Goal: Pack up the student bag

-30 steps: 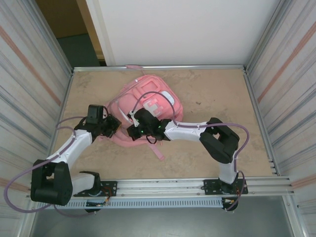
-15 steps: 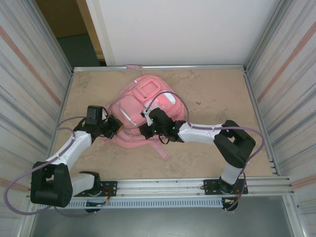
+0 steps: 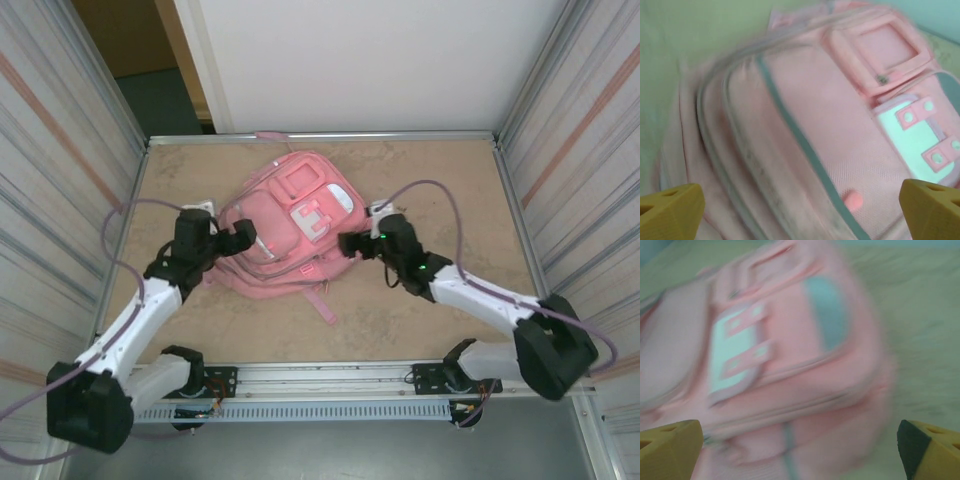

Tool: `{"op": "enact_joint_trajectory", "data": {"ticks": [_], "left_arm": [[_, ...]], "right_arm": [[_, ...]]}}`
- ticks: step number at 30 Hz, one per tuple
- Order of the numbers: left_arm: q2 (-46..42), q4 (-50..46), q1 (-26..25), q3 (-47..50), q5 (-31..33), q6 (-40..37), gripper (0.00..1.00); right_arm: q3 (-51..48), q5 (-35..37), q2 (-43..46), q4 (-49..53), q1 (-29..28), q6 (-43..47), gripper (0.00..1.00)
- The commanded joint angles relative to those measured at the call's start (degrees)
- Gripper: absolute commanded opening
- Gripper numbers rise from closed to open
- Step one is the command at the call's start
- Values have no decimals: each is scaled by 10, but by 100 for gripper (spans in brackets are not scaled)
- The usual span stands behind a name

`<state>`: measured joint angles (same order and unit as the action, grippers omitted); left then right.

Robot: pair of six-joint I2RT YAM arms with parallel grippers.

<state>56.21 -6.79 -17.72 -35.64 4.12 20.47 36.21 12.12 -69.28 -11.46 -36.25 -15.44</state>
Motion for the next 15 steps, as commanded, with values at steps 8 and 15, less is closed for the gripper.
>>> {"op": "enact_joint_trajectory", "data": {"ticks": [8, 15], "left_arm": [[111, 478, 110, 215, -52, -334, 99], [286, 684, 167, 214, -136, -278, 99]], "right_arm": [[-156, 48, 122, -105, 213, 101, 99], [-198, -70, 2, -254, 340, 114, 99]]}}
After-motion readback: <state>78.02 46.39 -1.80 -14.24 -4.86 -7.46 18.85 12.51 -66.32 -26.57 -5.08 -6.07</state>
